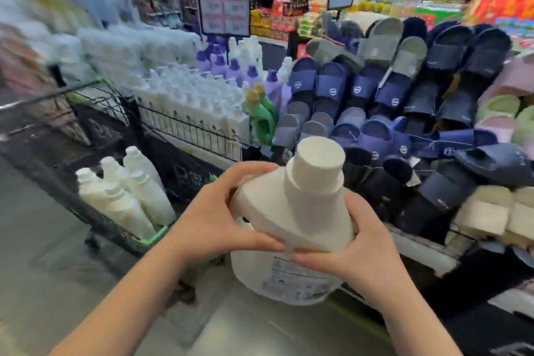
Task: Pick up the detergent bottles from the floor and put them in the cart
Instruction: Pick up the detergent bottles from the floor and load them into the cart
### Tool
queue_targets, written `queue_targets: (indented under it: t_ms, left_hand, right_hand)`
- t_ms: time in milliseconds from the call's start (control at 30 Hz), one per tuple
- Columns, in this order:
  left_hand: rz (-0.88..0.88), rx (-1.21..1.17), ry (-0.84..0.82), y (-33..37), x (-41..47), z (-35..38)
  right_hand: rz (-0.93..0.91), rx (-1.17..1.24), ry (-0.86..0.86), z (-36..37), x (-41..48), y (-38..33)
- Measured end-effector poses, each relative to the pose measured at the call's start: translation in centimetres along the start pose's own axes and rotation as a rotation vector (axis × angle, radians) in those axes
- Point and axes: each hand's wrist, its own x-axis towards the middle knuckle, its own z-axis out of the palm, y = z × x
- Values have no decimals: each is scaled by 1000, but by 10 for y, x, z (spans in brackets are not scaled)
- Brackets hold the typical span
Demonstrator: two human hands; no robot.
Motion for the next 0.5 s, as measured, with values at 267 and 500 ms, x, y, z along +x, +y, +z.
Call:
queue_targets:
  t_ms: [267, 500]
  left_hand:
    - [-100, 52, 76, -62, -14, -139]
    - [-148, 94, 68, -120, -10, -256]
  right_hand:
    - [-20, 48, -133, 140, 75, -36]
    - [-42, 91, -137, 257, 136, -54]
